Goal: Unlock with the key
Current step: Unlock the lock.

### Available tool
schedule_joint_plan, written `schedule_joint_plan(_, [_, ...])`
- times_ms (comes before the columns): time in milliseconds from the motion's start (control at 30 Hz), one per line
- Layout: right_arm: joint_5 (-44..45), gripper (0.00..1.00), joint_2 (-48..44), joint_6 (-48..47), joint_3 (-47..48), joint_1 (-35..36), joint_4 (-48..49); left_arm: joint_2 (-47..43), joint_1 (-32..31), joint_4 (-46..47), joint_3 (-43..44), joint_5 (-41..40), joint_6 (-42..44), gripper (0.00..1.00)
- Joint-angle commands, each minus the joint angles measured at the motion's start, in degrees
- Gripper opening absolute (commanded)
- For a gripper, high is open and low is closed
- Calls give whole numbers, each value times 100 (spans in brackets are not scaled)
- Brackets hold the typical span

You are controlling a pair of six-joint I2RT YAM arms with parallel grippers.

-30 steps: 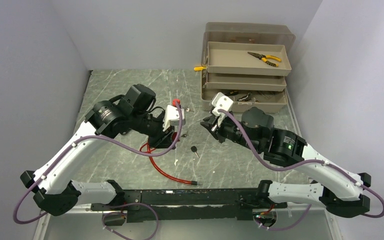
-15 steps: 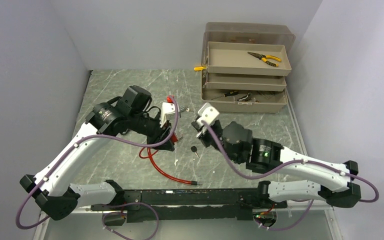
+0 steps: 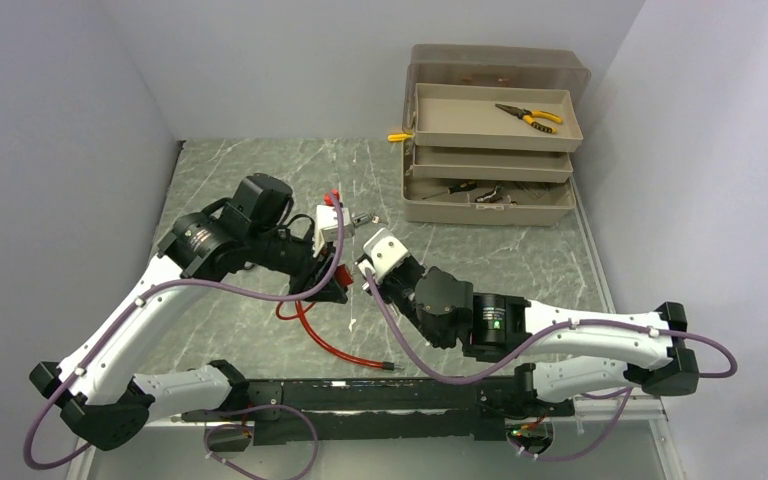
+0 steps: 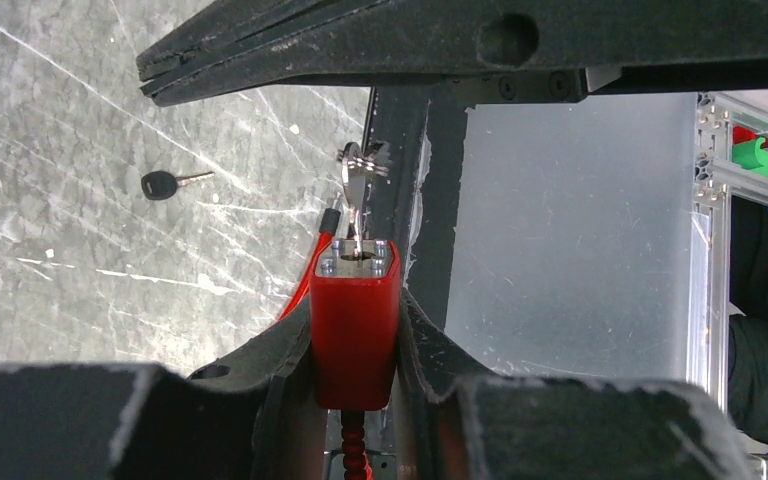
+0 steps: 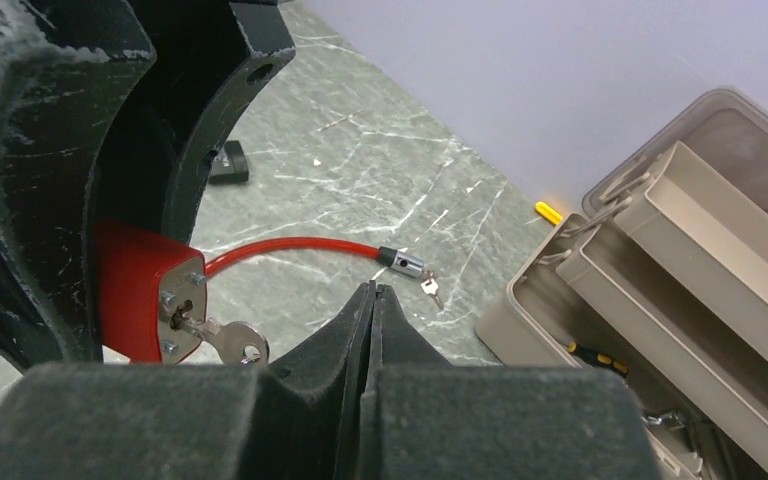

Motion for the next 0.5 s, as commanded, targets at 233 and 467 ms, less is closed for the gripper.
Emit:
schedule_joint_plan(233, [366,0,63,-341,-172,276,910,-101,38,265,50,329,-105,0])
schedule_joint_plan(467, [266,0,108,-304,-239,350,1042,-112,81,287,60,354,-101,0])
